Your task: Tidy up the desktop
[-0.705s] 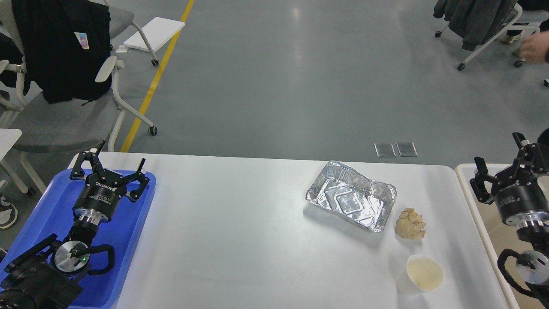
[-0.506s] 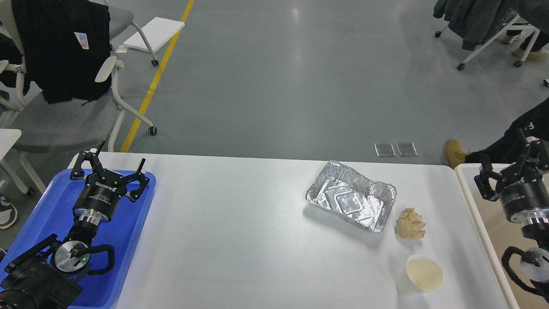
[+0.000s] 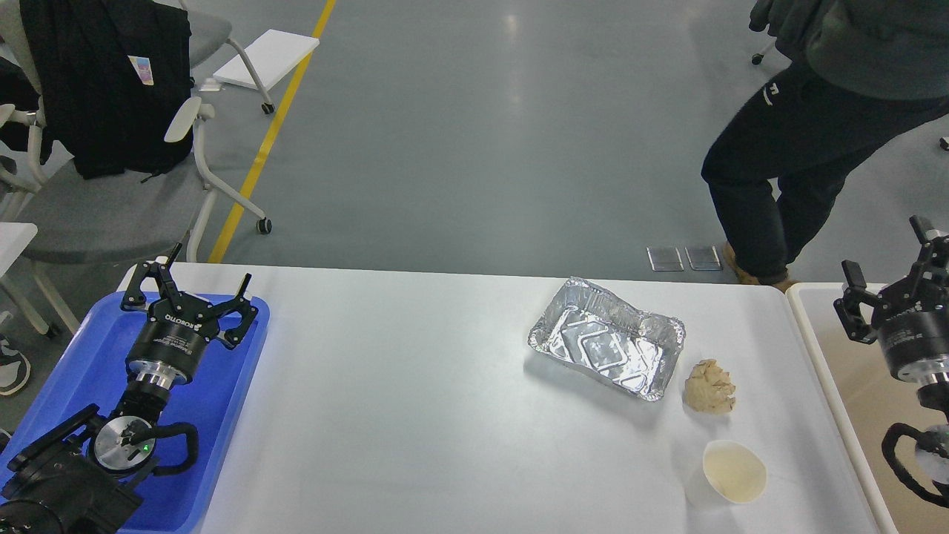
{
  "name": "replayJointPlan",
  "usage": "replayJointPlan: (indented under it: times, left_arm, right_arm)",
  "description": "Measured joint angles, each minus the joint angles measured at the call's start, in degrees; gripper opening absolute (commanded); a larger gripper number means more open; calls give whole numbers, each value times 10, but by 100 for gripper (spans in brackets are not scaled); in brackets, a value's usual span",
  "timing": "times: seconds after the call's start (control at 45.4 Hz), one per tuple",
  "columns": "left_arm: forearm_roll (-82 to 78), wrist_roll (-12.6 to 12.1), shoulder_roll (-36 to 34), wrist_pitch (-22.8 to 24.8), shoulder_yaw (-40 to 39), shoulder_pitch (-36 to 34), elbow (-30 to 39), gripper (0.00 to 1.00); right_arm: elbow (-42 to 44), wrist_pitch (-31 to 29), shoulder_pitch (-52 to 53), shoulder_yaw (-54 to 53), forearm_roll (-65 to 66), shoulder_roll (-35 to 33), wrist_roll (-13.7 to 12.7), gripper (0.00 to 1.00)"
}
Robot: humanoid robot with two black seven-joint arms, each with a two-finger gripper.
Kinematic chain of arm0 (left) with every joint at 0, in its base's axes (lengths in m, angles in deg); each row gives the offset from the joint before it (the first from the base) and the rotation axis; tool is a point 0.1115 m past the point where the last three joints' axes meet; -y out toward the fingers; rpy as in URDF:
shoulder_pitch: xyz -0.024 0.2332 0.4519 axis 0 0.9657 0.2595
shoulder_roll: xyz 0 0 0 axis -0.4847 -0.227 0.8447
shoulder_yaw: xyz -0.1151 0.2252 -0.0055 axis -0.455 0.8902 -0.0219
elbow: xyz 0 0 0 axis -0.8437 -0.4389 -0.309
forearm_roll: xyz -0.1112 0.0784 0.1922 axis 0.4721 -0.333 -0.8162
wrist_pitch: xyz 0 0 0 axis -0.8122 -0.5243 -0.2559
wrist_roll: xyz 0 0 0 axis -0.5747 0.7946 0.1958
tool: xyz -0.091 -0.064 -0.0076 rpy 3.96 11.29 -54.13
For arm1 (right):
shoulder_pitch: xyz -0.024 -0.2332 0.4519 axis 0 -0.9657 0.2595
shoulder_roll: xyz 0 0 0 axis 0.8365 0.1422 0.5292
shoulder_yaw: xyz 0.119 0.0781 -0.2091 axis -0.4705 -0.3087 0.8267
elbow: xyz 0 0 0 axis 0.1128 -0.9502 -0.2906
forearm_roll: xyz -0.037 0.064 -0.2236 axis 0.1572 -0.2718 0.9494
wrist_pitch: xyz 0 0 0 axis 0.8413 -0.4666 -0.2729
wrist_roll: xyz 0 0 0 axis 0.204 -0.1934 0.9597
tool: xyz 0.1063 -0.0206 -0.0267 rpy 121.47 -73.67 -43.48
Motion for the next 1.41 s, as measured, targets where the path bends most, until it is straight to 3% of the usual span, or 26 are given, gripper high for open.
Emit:
replayJointPlan:
  times: [0.176, 0.33, 0.594, 0.881, 1.145, 1.409]
  left_arm:
    - [0, 0, 0, 0, 0, 0, 0, 99]
    - [0, 0, 0, 0, 0, 0, 0, 99]
    - [0, 0, 0, 0, 0, 0, 0, 99]
    - [0, -1, 0, 0, 0, 0, 0, 99]
    - [0, -1, 1, 0, 0, 0, 1, 99]
    - [0, -1, 1, 0, 0, -1, 1, 99]
  right_arm:
    - [-1, 2, 12, 27, 0, -25, -3, 100]
    - [-2, 4, 46, 97, -9, -87, -5, 100]
    - [-12, -3, 210, 362, -30, -236, -9, 100]
    - [-20, -60, 479, 680, 5, -329, -73, 100]
    - [-19, -115, 686, 858, 99, -336, -107, 100]
    - [-12, -148, 845, 1024, 214, -218, -120, 100]
